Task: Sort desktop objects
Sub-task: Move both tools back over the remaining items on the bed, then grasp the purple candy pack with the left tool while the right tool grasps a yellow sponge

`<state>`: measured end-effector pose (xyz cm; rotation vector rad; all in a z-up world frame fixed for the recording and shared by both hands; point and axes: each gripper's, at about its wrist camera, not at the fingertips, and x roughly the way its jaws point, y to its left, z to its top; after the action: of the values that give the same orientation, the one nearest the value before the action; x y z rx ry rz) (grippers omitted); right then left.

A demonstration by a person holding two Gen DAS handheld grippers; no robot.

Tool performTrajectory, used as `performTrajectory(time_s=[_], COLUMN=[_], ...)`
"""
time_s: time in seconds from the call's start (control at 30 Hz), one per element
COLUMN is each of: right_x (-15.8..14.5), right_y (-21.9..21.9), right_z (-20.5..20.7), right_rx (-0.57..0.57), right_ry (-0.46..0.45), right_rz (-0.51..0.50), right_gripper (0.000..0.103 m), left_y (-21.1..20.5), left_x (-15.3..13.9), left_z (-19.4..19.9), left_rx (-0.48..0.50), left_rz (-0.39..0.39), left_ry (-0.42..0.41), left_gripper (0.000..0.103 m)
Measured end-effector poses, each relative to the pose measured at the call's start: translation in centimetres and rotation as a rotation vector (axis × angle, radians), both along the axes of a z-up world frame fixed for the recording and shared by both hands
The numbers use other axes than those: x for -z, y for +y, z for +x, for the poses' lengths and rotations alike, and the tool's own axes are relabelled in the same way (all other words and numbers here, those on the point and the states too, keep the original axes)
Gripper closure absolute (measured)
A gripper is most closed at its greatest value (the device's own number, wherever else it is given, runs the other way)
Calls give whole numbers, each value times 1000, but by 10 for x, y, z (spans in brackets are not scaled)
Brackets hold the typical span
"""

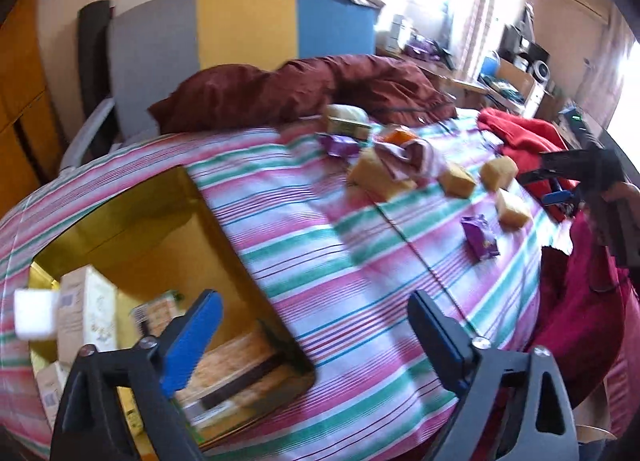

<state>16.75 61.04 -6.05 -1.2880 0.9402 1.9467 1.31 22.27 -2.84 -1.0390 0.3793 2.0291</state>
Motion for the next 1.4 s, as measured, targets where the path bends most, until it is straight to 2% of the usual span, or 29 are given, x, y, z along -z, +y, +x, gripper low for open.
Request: performTrajectory(time_s=[0.1,0.17,0.3,0.33,0.4,0.43,0.6,0.7,0.8,1.03,1.27,1.33,1.37,1.4], right_x=[19,23,39,45,53,52,38,32,17,2,-2,-3,-3,-4], right_y=[8,11,15,15,14,13,11,3,-1,2,5,7,6,6], right_z=[-7,-12,-22,-24,-28,-29,-24,-24,-22,-19,-21,-20,-20,-20], right_rx=[19,30,28,22,11,9,1,-25,-44,-33,-31,-24,-26,-31], right_ry=[-47,-61,-102,-118,-167,-180,-60,-1,69,155,213,223,227,231], right_rz=[-38,-22,-38,-45,-46,-23,-16,-10,37,67,72,65,63,63], right_gripper=[10,8,8,10,30,36,40,39,39,39,38,38,38,38], left_y=[20,33,61,65,75,81,114,139,164,215,246,250,253,253], left_x=[3,6,16,17,23,27,41,47,53,69,88,88,88,88], left_z=[5,8,13,14,12,11,12,19,28,47,46,48,49,51], left_rx=[47,74,85,89,102,106,163,200,230,260,208,210,216,220], left_rz=[2,5,-30,-34,-38,-40,-34,-39,-50,-102,-169,-174,-176,-177], left_ry=[-28,-60,-78,-87,-132,-157,-265,-296,-322,-322,-309,-279,-266,-253], left_gripper=[11,12,23,23,26,27,31,32,32,32,32,32,33,40])
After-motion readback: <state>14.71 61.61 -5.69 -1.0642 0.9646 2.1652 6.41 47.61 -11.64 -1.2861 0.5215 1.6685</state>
